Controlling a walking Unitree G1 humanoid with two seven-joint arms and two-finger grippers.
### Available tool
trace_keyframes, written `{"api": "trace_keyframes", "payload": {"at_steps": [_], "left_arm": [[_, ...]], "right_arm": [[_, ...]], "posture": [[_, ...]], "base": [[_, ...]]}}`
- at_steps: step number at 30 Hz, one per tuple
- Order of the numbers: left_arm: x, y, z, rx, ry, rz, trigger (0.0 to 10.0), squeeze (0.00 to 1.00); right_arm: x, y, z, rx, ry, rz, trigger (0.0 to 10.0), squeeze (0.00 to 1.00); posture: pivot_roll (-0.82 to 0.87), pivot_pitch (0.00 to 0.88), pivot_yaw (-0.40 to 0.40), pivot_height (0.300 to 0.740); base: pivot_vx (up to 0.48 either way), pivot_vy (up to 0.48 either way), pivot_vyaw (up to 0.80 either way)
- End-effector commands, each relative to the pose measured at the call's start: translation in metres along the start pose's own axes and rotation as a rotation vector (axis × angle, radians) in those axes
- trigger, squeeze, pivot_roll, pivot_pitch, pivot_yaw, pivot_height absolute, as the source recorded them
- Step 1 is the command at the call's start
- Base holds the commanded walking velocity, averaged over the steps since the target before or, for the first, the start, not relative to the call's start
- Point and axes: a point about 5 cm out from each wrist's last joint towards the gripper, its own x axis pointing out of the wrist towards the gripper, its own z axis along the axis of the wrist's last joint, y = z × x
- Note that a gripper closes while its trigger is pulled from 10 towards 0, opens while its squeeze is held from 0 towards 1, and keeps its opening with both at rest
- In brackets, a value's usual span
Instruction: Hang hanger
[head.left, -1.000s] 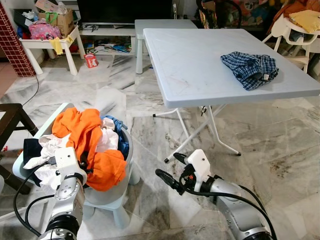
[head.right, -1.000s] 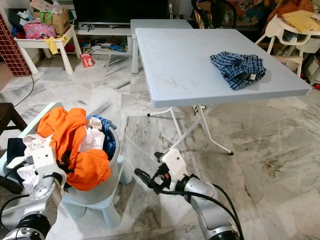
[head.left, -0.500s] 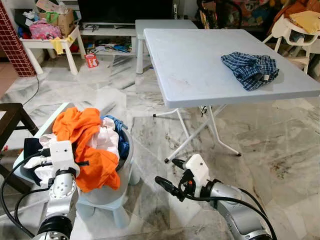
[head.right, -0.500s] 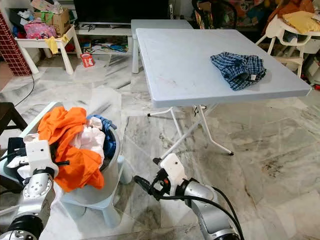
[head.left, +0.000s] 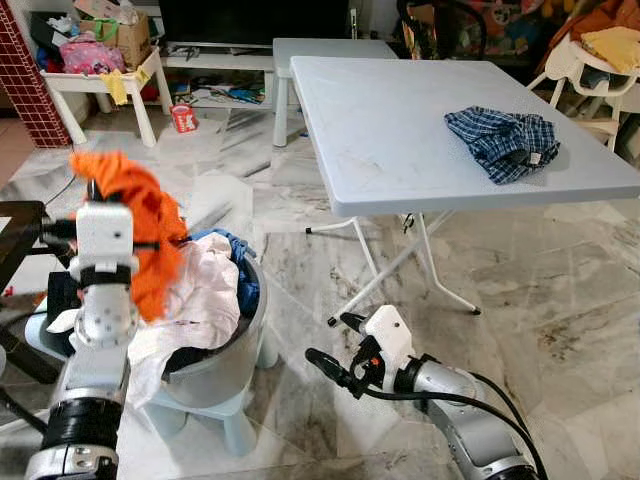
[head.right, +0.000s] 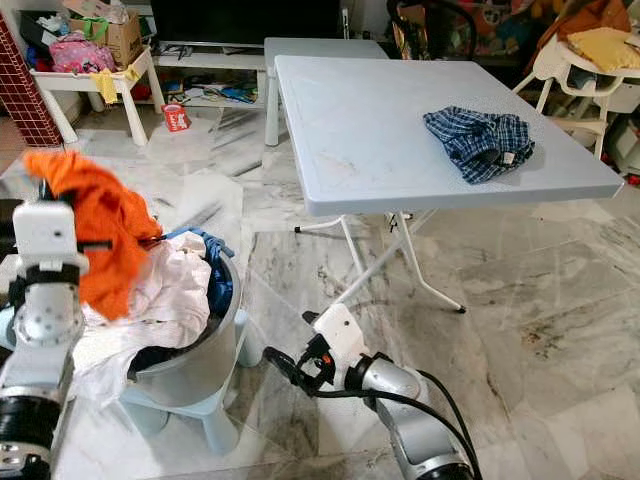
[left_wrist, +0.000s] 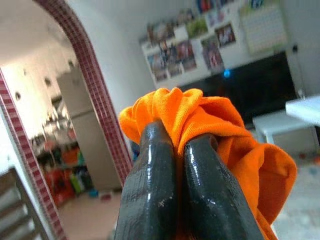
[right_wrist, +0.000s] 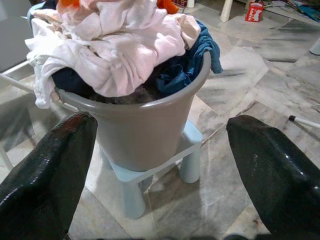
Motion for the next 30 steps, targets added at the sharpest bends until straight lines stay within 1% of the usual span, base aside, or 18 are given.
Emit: {"api": "trace_keyframes", "payload": {"at_steps": [1, 9, 10, 11, 12, 14, 15, 16, 17, 18, 19, 20, 22, 23, 25, 27, 28, 30], "left_arm": [[0.009, -0.003, 0.025, 0.009, -0.093, -0.005, 0.0, 0.00], [0.009, -0.005, 0.045, 0.016, -0.143, -0.008, 0.0, 0.00], [0.007, -0.006, 0.055, 0.030, -0.173, -0.021, 0.0, 0.00], [0.007, -0.006, 0.055, 0.030, -0.173, -0.021, 0.0, 0.00], [0.004, -0.006, 0.060, 0.032, -0.183, -0.029, 0.0, 0.00], [0.000, -0.007, 0.059, 0.027, -0.167, -0.033, 0.0, 0.00], [-0.005, -0.008, 0.056, 0.031, -0.155, -0.045, 0.0, 0.00], [-0.015, -0.009, 0.045, 0.037, -0.101, -0.058, 0.0, 0.00], [-0.015, -0.009, 0.045, 0.037, -0.101, -0.058, 0.0, 0.00], [-0.028, -0.010, 0.026, 0.022, -0.001, -0.057, 0.0, 0.00], [-0.033, -0.010, 0.018, 0.011, 0.045, -0.053, 0.0, 0.00], [-0.033, -0.010, 0.018, 0.011, 0.045, -0.053, 0.0, 0.00], [-0.056, -0.007, -0.014, -0.036, 0.239, -0.012, 0.0, 0.00], [-0.056, -0.007, -0.014, -0.036, 0.239, -0.012, 0.0, 0.00], [-0.078, -0.004, -0.042, -0.090, 0.416, 0.042, 0.0, 0.00], [-0.092, 0.000, -0.060, -0.115, 0.526, 0.077, 0.0, 0.00], [-0.102, 0.003, -0.070, -0.146, 0.591, 0.113, 0.0, 0.00], [-0.108, 0.004, -0.074, -0.157, 0.624, 0.124, 0.0, 0.00]], "right_arm": [[0.000, -0.002, -0.001, -0.012, 0.011, -0.005, 10.0, 0.00], [0.000, -0.001, -0.003, -0.014, 0.013, -0.009, 10.0, 0.00], [0.000, -0.001, -0.005, -0.016, 0.015, -0.010, 10.0, 0.00], [0.000, -0.001, -0.005, -0.016, 0.015, -0.010, 10.0, 0.00], [0.000, -0.001, -0.005, -0.018, 0.018, -0.011, 10.0, 0.00], [0.000, 0.000, -0.006, -0.019, 0.019, -0.011, 10.0, 0.00], [0.000, 0.000, -0.006, -0.021, 0.020, -0.010, 10.0, 0.00], [-0.001, 0.000, -0.007, -0.022, 0.023, -0.009, 10.0, 0.00], [-0.001, 0.000, -0.007, -0.022, 0.023, -0.009, 10.0, 0.00], [-0.001, 0.000, -0.007, -0.025, 0.027, -0.008, 10.0, 0.00], [-0.001, 0.000, -0.007, -0.028, 0.028, -0.007, 10.0, 0.00], [-0.001, 0.000, -0.007, -0.028, 0.028, -0.007, 10.0, 0.00], [-0.001, 0.000, -0.008, -0.033, 0.031, -0.005, 10.0, 0.00], [-0.001, 0.000, -0.008, -0.033, 0.031, -0.005, 10.0, 0.00], [-0.001, 0.000, -0.008, -0.039, 0.034, -0.002, 10.0, 0.00], [-0.001, 0.000, -0.008, -0.043, 0.037, 0.001, 10.0, 0.00], [-0.001, 0.000, -0.009, -0.046, 0.041, 0.005, 10.0, 0.00], [-0.002, -0.001, -0.009, -0.049, 0.044, 0.006, 10.0, 0.00]], "posture": [[0.07, 0.000, -0.065, 0.740], [0.07, 0.000, -0.062, 0.740], [0.07, 0.000, -0.063, 0.740], [0.07, 0.000, -0.063, 0.740], [0.07, 0.000, -0.063, 0.740], [0.07, 0.000, -0.065, 0.740], [0.07, 0.000, -0.066, 0.740], [0.07, 0.000, -0.067, 0.740], [0.07, 0.000, -0.067, 0.740], [0.07, 0.000, -0.067, 0.740], [0.07, 0.000, -0.067, 0.740], [0.07, 0.000, -0.067, 0.740], [0.07, 0.000, -0.071, 0.740], [0.07, 0.000, -0.071, 0.740], [0.07, 0.000, -0.075, 0.740], [0.06, 0.000, -0.075, 0.740], [0.06, 0.000, -0.078, 0.740], [0.06, 0.000, -0.080, 0.740]], "base": [[0.000, 0.000, 0.00], [0.000, 0.000, 0.00], [0.000, 0.000, 0.00], [0.000, 0.000, 0.00], [0.000, 0.000, 0.00], [0.000, 0.000, 0.00], [0.000, 0.000, 0.00], [0.000, 0.000, 0.00], [0.000, 0.000, 0.00], [0.000, 0.000, 0.00], [0.000, 0.000, 0.00], [0.000, 0.000, 0.00], [0.000, 0.000, 0.00], [0.000, 0.000, 0.00], [0.000, 0.000, 0.00], [0.000, 0.000, 0.00], [0.000, 0.000, 0.00], [0.000, 0.000, 0.00]]}}
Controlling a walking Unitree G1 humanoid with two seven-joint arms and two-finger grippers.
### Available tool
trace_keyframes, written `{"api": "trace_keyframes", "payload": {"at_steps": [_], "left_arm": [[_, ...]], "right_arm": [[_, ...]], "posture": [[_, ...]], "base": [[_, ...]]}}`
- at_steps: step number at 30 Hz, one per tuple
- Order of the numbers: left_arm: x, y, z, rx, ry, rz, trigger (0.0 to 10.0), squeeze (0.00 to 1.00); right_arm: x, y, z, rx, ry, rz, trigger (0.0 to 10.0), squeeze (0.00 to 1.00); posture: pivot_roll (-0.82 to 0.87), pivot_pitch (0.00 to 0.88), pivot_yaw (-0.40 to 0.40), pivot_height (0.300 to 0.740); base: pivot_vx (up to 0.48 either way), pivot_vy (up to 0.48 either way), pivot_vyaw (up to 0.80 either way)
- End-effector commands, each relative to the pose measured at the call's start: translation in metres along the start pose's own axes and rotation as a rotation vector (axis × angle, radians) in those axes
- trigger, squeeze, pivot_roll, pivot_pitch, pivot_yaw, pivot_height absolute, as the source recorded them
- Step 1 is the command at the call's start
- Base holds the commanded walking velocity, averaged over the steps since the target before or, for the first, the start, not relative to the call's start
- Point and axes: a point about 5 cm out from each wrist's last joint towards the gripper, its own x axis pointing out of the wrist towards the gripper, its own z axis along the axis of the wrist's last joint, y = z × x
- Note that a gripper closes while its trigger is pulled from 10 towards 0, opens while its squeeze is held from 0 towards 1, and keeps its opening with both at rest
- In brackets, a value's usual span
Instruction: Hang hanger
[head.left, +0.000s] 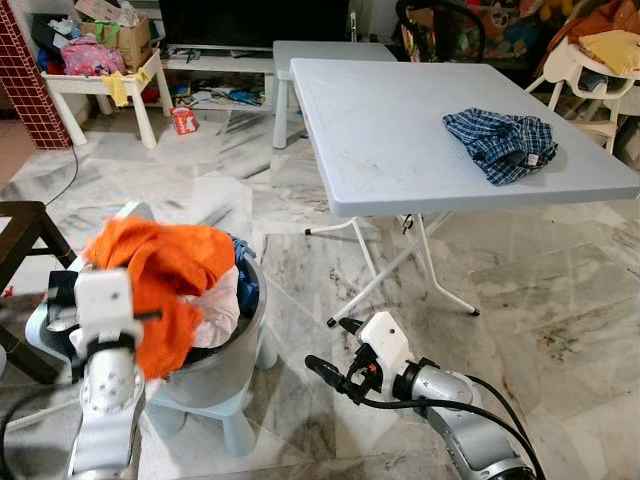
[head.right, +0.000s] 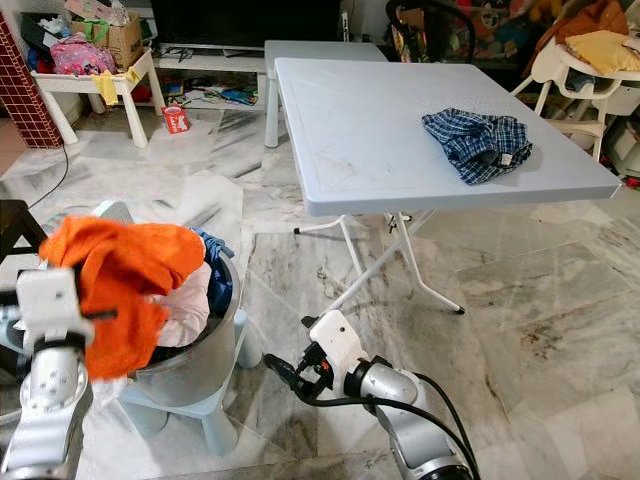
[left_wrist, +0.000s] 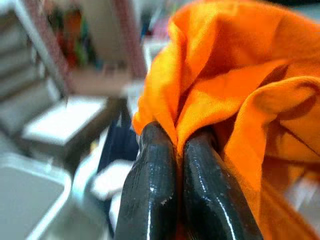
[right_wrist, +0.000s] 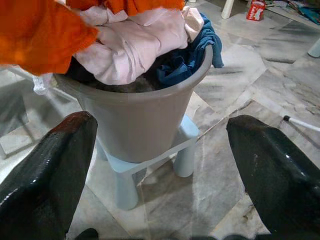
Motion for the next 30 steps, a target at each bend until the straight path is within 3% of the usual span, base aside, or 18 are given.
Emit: {"api": "trace_keyframes", "payload": {"at_steps": [1, 5, 8, 11, 16, 25, 26, 28, 30], "left_arm": [[0.000, -0.001, -0.001, -0.012, 0.010, 0.002, 0.0, 0.00], [-0.008, 0.000, -0.013, 0.032, 0.039, -0.015, 0.0, 0.00], [-0.016, 0.010, -0.031, 0.042, 0.109, 0.033, 0.0, 0.00], [-0.017, 0.017, -0.035, 0.048, 0.123, 0.059, 0.0, 0.00], [-0.010, 0.024, -0.026, 0.079, 0.075, 0.087, 0.0, 0.00], [0.022, 0.040, 0.004, 0.112, -0.035, 0.185, 0.0, 0.00], [0.022, 0.040, 0.004, 0.112, -0.035, 0.185, 0.0, 0.00], [0.038, 0.038, 0.022, 0.140, -0.102, 0.218, 0.0, 0.00], [0.039, 0.037, 0.025, 0.142, -0.113, 0.219, 0.0, 0.00]], "right_arm": [[-0.001, -0.001, -0.002, -0.011, 0.018, 0.004, 10.0, 0.00], [-0.001, -0.001, -0.003, -0.018, 0.024, 0.004, 10.0, 0.00], [-0.001, -0.001, -0.003, -0.020, 0.027, 0.002, 10.0, 0.00], [-0.001, -0.001, -0.004, -0.019, 0.031, 0.003, 10.0, 0.00], [-0.001, -0.001, -0.004, -0.027, 0.038, 0.004, 10.0, 0.00], [0.000, -0.001, -0.007, -0.039, 0.053, -0.003, 10.0, 0.00], [0.000, -0.001, -0.007, -0.039, 0.053, -0.003, 10.0, 0.00], [0.000, -0.002, -0.006, -0.048, 0.054, -0.009, 10.0, 0.00], [0.001, -0.002, -0.006, -0.050, 0.054, -0.011, 10.0, 0.00]], "posture": [[0.06, 0.000, -0.080, 0.740], [0.06, 0.000, -0.079, 0.740], [0.06, 0.000, -0.079, 0.740], [0.07, 0.000, -0.080, 0.740], [0.07, 0.000, -0.079, 0.740], [0.06, 0.000, -0.078, 0.740], [0.06, 0.000, -0.078, 0.740], [0.06, 0.000, -0.074, 0.740], [0.06, 0.000, -0.072, 0.740]], "base": [[0.000, 0.000, 0.00], [0.000, 0.000, 0.00], [0.000, 0.000, 0.00], [0.000, 0.000, 0.00], [0.000, 0.000, 0.00], [0.000, 0.000, 0.00], [0.000, 0.000, 0.00], [0.000, 0.000, 0.00], [0.000, 0.000, 0.00]]}}
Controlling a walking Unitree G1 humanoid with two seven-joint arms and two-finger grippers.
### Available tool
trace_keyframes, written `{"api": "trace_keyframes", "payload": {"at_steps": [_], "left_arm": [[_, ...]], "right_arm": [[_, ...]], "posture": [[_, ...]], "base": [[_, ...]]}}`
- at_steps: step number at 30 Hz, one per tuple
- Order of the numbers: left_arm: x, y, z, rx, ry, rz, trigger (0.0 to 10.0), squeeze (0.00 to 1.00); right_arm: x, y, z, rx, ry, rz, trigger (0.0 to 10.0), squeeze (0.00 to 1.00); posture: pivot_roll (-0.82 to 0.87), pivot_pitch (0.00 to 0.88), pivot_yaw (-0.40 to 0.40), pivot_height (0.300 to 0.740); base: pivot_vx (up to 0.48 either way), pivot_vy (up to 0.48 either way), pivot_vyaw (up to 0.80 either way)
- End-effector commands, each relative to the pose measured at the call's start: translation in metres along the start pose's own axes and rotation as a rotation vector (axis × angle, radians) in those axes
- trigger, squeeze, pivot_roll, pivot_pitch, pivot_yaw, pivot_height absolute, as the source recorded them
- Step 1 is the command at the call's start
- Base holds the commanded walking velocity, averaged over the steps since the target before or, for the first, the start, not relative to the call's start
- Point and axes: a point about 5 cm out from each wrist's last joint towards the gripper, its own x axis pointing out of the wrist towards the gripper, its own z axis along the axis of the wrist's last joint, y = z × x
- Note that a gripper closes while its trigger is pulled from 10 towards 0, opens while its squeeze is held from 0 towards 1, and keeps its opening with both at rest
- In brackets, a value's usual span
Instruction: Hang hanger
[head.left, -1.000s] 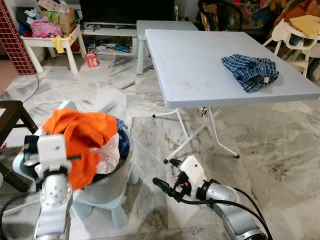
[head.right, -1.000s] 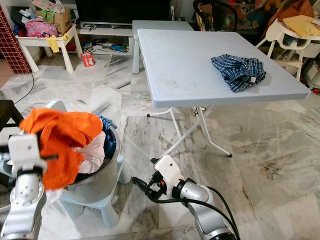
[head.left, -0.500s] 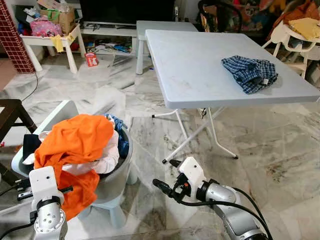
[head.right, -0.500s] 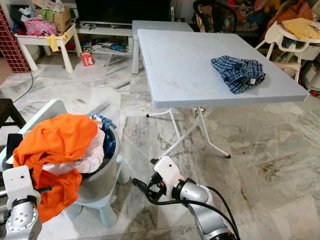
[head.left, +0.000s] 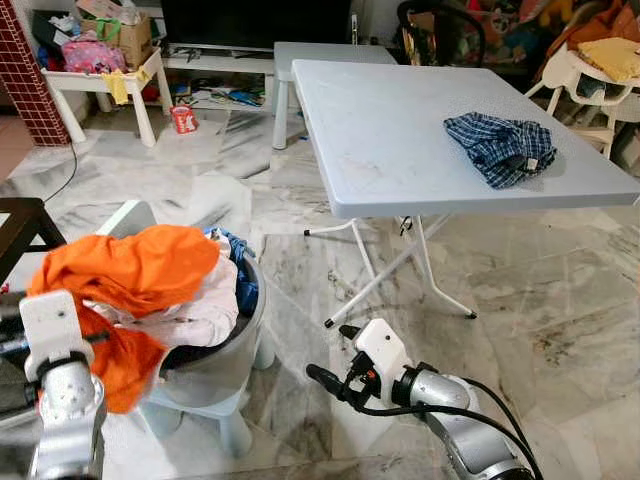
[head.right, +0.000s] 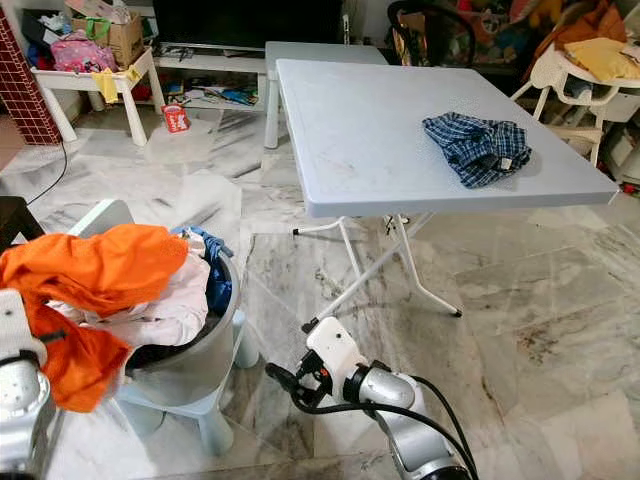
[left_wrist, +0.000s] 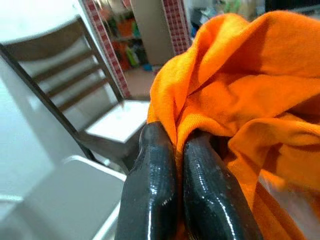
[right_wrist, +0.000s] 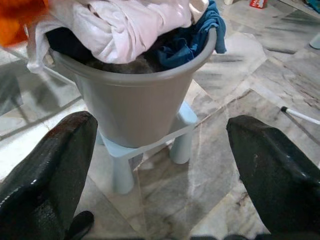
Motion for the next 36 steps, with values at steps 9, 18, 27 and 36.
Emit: {"api": "trace_keyframes", "payload": {"at_steps": [9, 18, 27, 36], "left_arm": [[-0.008, -0.067, 0.080, 0.022, -0.400, -0.203, 0.0, 0.00], [-0.044, -0.119, 0.031, 0.053, -0.168, -0.472, 0.0, 0.00], [-0.051, -0.108, -0.015, 0.166, 0.009, -0.521, 0.0, 0.00], [-0.060, -0.110, -0.012, 0.063, -0.034, -0.582, 0.0, 0.00]], "right_arm": [[0.000, -0.003, 0.001, -0.027, -0.002, -0.029, 10.0, 0.00], [0.001, -0.001, 0.001, -0.033, 0.000, -0.036, 10.0, 0.00], [0.000, 0.000, 0.000, -0.039, 0.012, -0.033, 10.0, 0.00], [0.000, -0.001, -0.001, -0.053, 0.027, -0.032, 10.0, 0.00]], "posture": [[0.05, 0.000, -0.063, 0.740], [0.05, 0.000, -0.059, 0.740], [0.05, 0.000, -0.064, 0.740], [0.05, 0.000, -0.066, 0.740]], "base": [[0.000, 0.000, 0.00], [0.000, 0.000, 0.00], [0.000, 0.000, 0.00], [0.000, 0.000, 0.00]]}}
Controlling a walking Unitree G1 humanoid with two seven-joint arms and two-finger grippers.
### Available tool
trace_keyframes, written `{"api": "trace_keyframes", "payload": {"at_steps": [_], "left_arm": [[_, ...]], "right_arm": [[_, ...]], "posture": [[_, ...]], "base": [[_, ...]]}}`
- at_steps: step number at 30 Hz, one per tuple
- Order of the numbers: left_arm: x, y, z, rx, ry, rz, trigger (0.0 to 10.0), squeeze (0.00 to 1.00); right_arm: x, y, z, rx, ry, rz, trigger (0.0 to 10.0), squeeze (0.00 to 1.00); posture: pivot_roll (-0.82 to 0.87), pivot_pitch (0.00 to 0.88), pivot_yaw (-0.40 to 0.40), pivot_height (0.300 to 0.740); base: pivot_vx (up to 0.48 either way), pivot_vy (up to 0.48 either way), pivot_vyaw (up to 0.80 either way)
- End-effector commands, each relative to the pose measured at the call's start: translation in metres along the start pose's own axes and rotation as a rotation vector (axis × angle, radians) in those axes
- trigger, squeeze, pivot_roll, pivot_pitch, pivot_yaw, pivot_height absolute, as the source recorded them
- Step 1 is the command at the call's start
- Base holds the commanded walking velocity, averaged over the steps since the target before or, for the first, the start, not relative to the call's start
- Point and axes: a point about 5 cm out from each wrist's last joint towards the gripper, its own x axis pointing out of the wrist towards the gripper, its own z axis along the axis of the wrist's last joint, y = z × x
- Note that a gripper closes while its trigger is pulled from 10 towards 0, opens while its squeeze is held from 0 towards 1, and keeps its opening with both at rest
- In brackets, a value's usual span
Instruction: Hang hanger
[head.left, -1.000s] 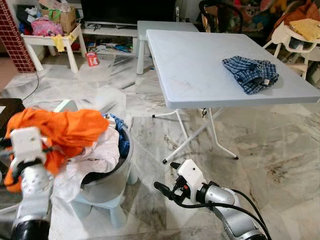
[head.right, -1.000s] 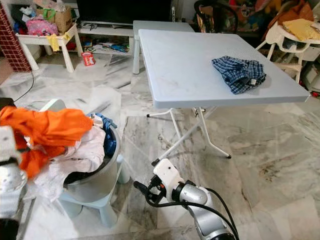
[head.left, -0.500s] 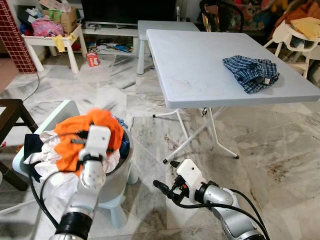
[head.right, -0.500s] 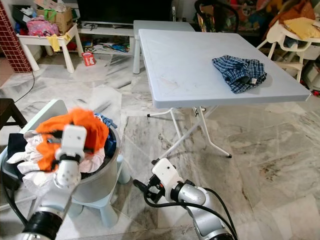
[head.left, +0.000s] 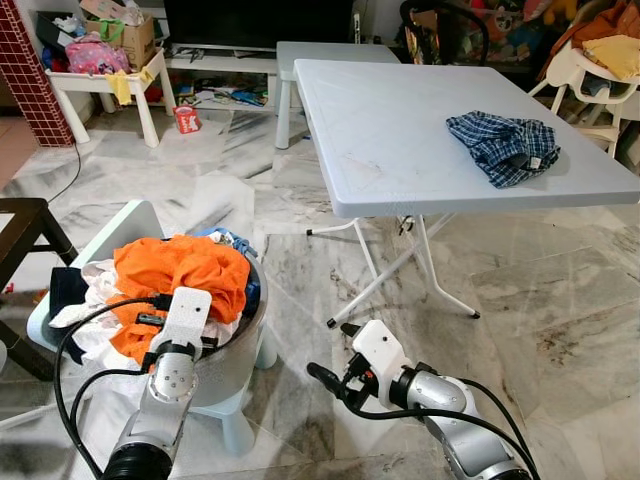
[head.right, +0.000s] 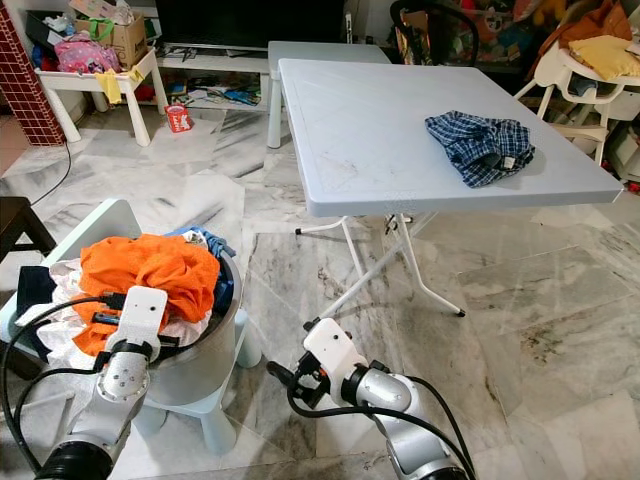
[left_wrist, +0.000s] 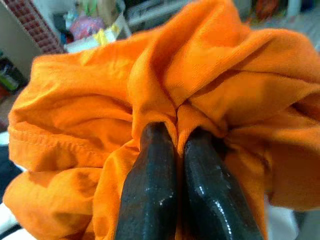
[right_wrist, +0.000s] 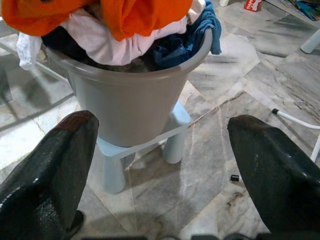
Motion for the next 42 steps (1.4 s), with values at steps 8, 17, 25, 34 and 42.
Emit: {"api": "trace_keyframes", "payload": {"at_steps": [8, 17, 25, 34, 42], "left_arm": [[-0.004, 0.007, -0.004, -0.011, -0.004, 0.014, 0.0, 0.00], [-0.029, 0.013, -0.043, -0.122, 0.180, 0.088, 0.0, 0.00], [-0.048, 0.046, -0.073, -0.130, 0.352, 0.325, 0.0, 0.00], [-0.052, 0.056, -0.078, -0.107, 0.393, 0.370, 0.0, 0.00], [-0.047, 0.038, -0.076, -0.155, 0.409, 0.277, 0.0, 0.00]], "right_arm": [[-0.001, -0.002, -0.003, -0.007, 0.020, -0.001, 10.0, 0.00], [-0.003, -0.003, -0.005, -0.014, 0.029, -0.001, 10.0, 0.00], [-0.004, -0.003, -0.006, -0.016, 0.038, 0.004, 10.0, 0.00], [-0.004, -0.003, -0.008, -0.015, 0.047, 0.008, 10.0, 0.00], [-0.004, -0.003, -0.010, -0.012, 0.054, 0.004, 10.0, 0.00]], "posture": [[0.06, 0.000, -0.069, 0.740], [0.05, 0.000, -0.073, 0.740], [0.06, 0.000, -0.078, 0.740], [0.06, 0.000, -0.076, 0.740], [0.05, 0.000, -0.074, 0.740]], "base": [[0.000, 0.000, 0.00], [0.000, 0.000, 0.00], [0.000, 0.000, 0.00], [0.000, 0.000, 0.00], [0.000, 0.000, 0.00]]}}
